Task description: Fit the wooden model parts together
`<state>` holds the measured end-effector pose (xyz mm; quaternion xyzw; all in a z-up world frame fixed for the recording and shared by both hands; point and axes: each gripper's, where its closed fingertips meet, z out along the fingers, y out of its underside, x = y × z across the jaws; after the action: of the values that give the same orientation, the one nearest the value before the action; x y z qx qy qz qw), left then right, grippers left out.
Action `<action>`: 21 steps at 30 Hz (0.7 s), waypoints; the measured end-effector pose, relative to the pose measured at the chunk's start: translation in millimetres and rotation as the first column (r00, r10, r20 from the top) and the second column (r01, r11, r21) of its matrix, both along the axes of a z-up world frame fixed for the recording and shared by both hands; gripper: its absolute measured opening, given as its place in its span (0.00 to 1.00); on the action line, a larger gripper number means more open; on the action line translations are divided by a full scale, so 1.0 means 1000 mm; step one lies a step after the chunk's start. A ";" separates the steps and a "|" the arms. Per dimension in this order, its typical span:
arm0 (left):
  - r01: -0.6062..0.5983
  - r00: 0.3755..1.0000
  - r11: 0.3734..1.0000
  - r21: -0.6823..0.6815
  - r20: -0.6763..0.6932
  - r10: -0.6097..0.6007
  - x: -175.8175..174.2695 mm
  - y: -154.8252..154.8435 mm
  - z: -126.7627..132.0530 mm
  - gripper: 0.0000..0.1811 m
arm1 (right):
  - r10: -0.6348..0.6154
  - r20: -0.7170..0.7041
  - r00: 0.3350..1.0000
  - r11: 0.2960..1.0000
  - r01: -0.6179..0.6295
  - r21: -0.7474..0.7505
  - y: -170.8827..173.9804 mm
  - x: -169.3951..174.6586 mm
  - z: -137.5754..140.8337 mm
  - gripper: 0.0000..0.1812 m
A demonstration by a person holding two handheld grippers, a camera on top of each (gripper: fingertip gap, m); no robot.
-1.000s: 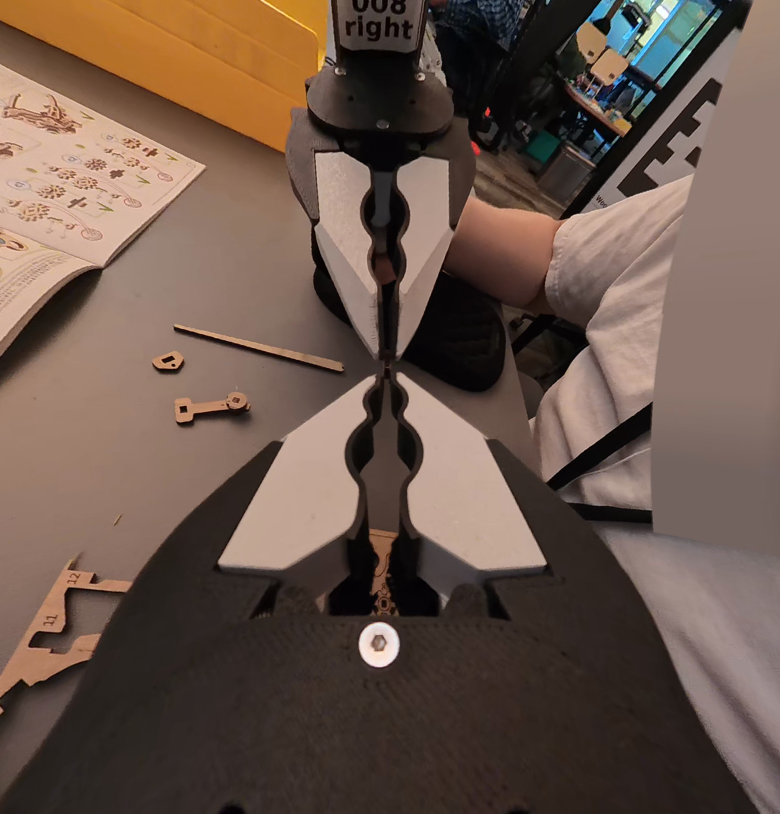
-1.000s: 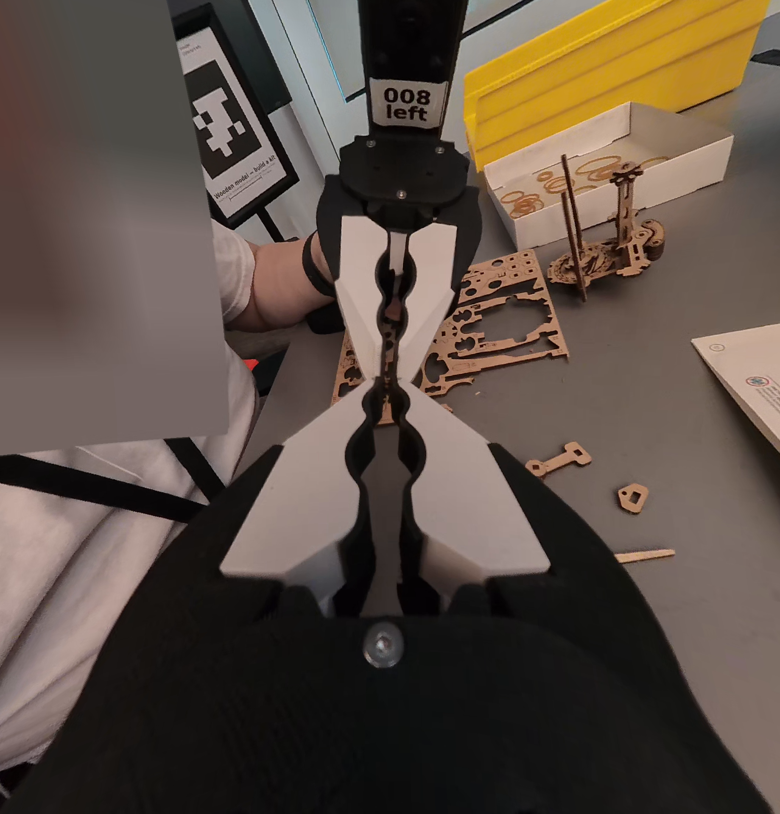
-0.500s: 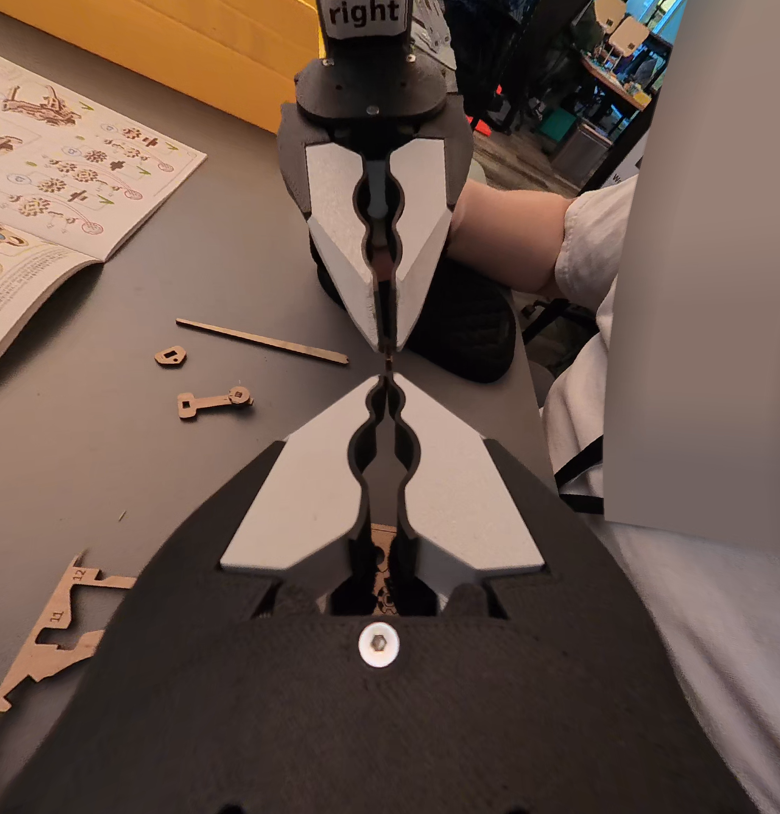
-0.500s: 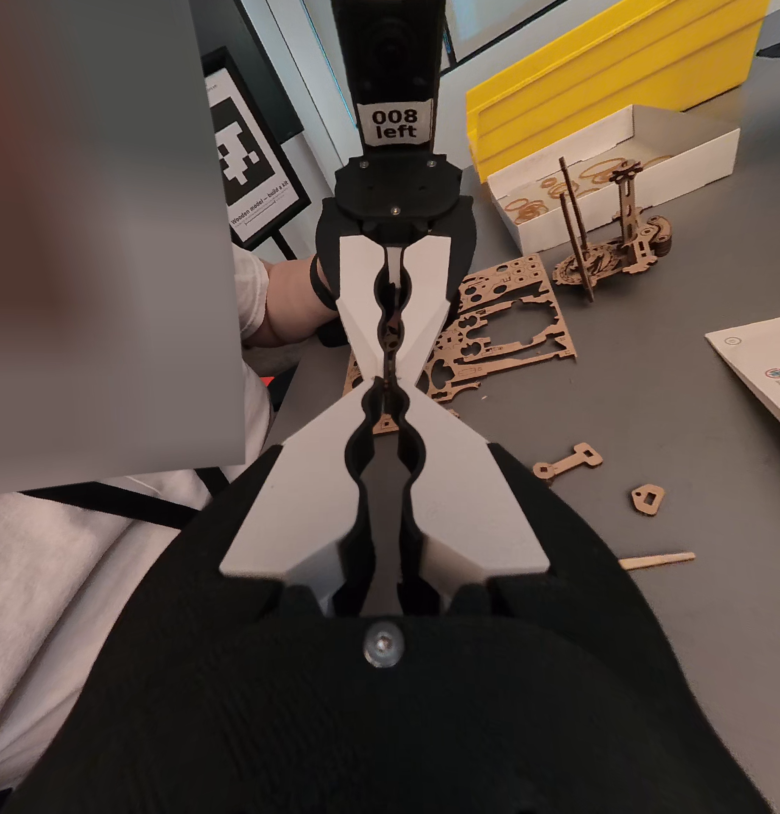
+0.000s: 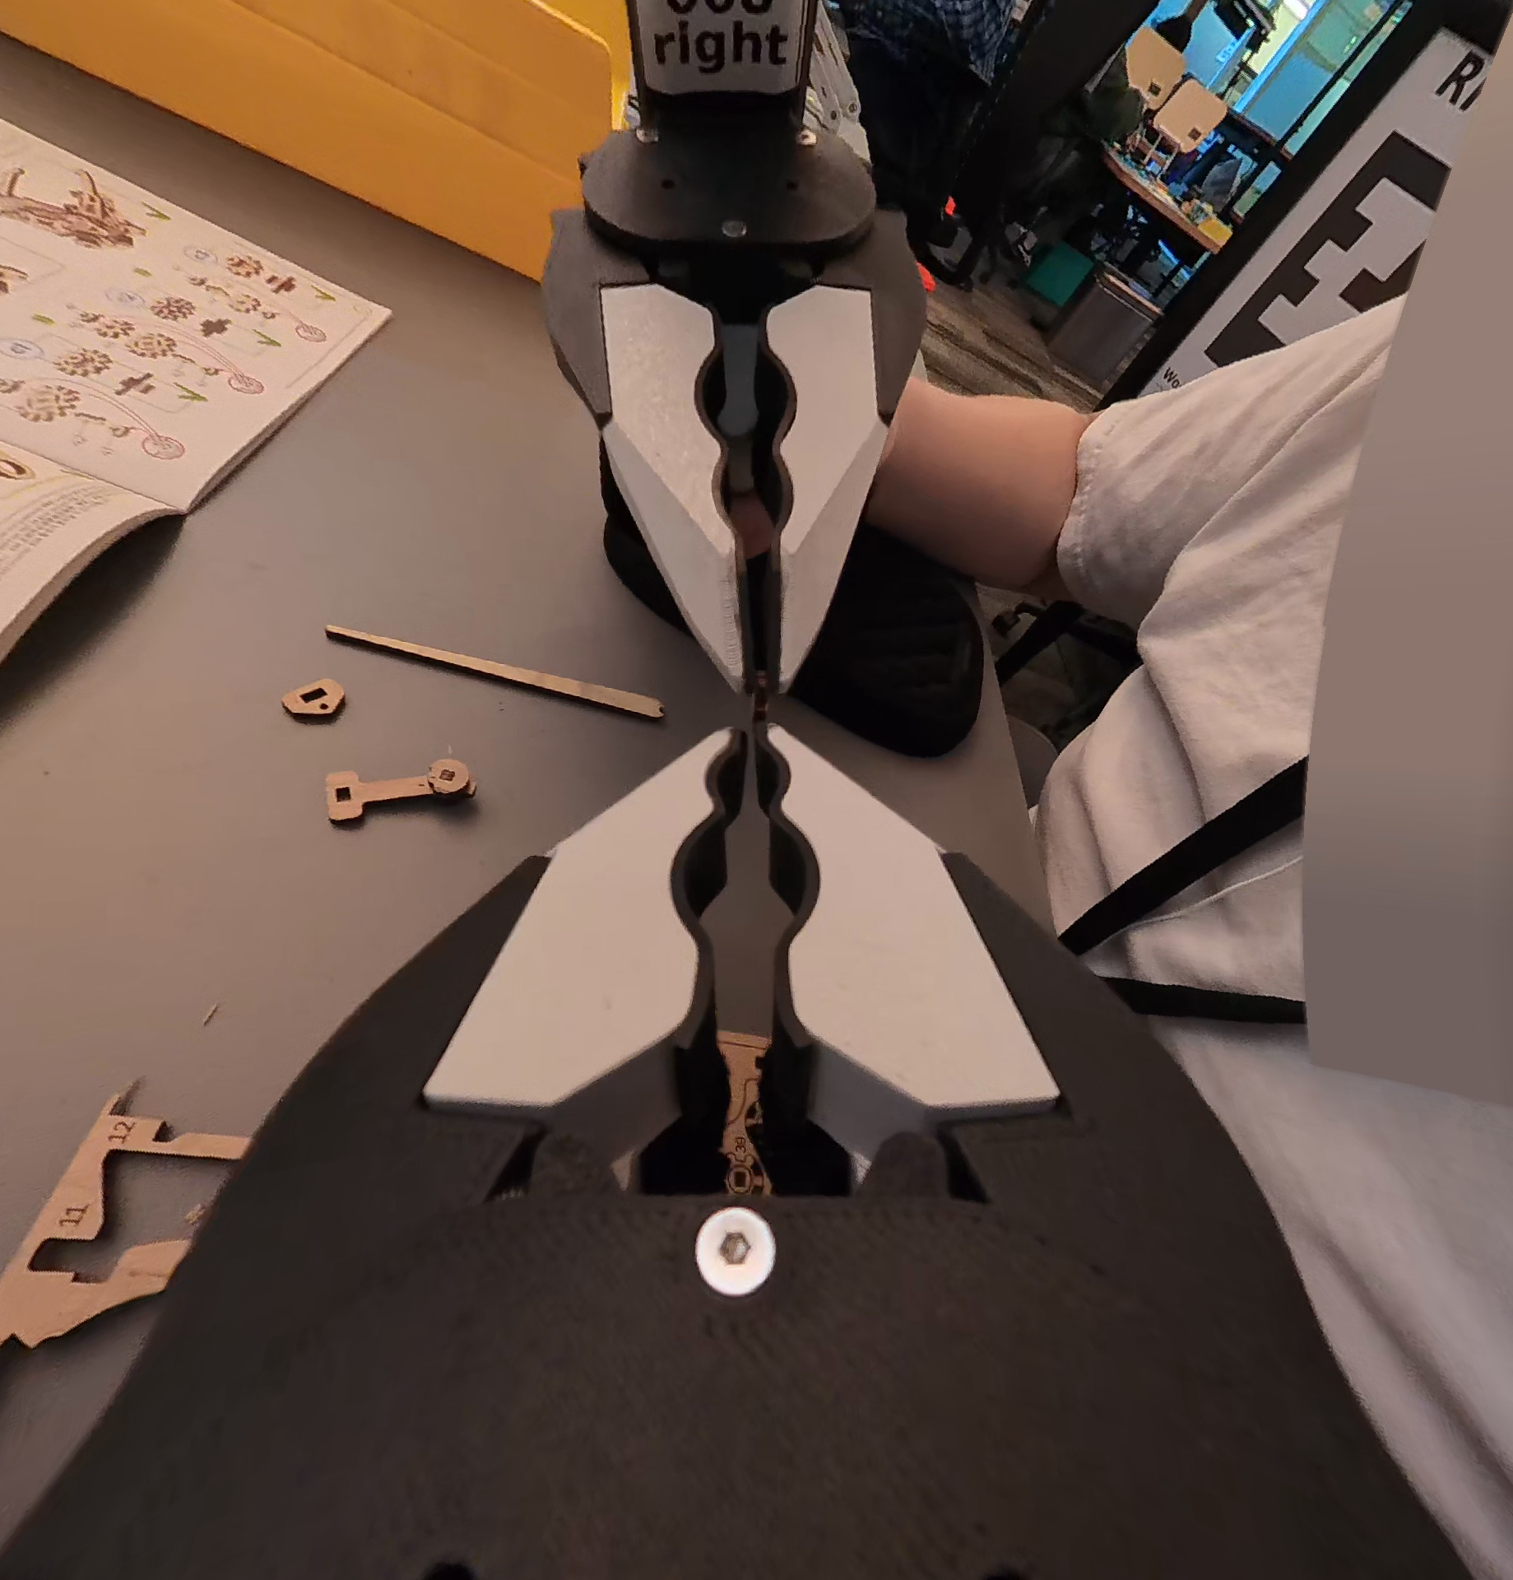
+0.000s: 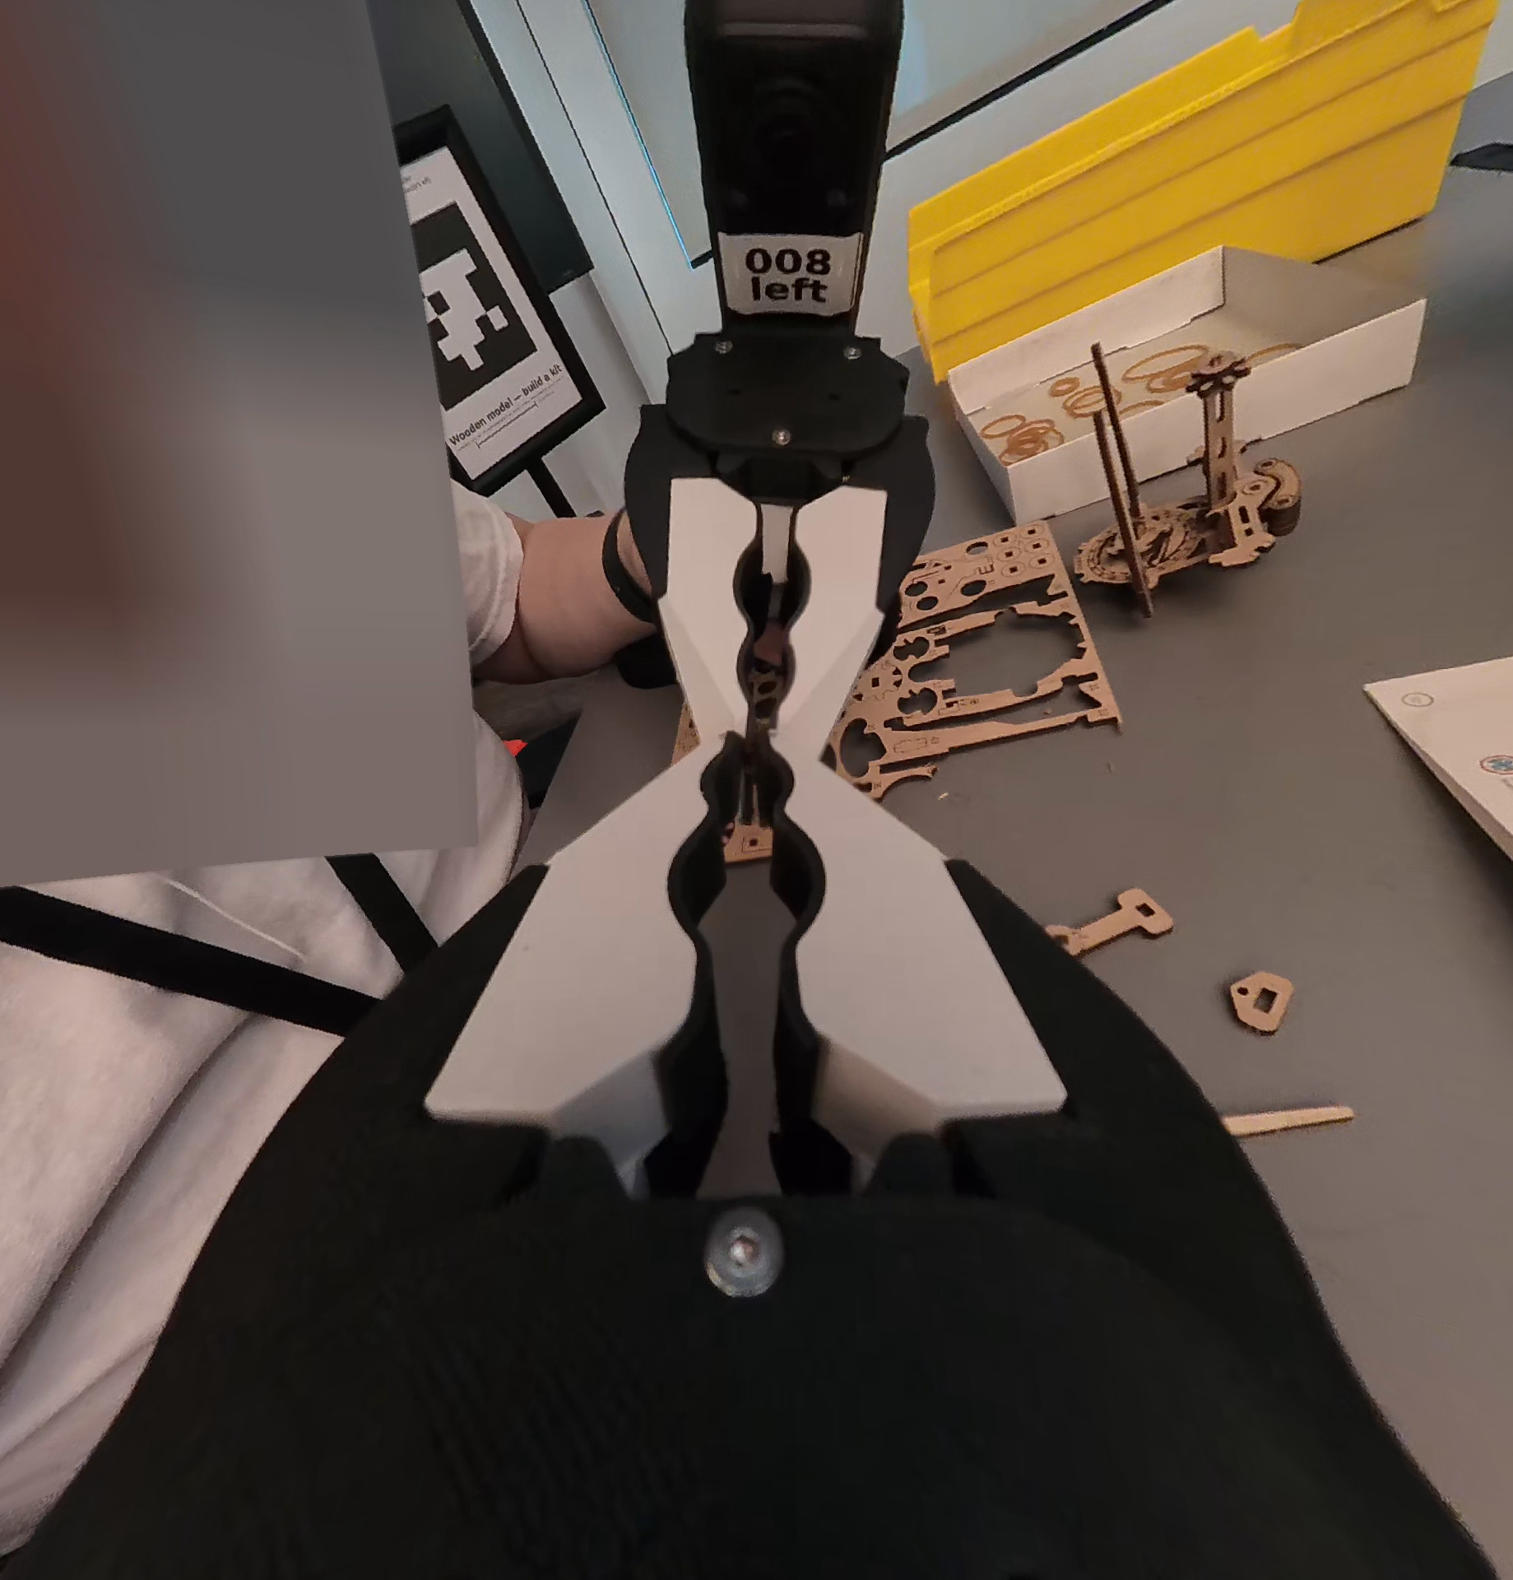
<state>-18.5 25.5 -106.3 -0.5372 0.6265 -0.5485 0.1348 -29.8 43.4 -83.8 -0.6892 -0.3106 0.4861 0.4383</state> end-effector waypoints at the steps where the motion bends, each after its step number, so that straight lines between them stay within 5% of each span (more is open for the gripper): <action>1: -0.003 1.000 1.000 0.002 0.008 0.003 0.000 0.001 0.001 0.00 | -0.004 -0.005 1.000 1.000 0.004 0.002 0.001 0.000 0.001 0.00; 15: 0.000 1.000 0.999 0.046 -0.009 0.001 -0.002 -0.002 0.000 0.00 | 0.045 -0.003 0.999 0.997 -0.045 0.066 -0.008 -0.009 0.004 0.04; 21: -0.099 0.994 0.995 -0.014 0.036 0.100 -0.003 0.022 0.015 0.00 | -0.158 0.001 0.987 0.981 0.157 0.111 0.019 0.020 0.009 0.09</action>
<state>-21.5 47.2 -91.0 -0.5583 0.5930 -0.5547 0.1704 -10.0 62.6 -74.7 -0.6888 -0.2838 0.4286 0.5112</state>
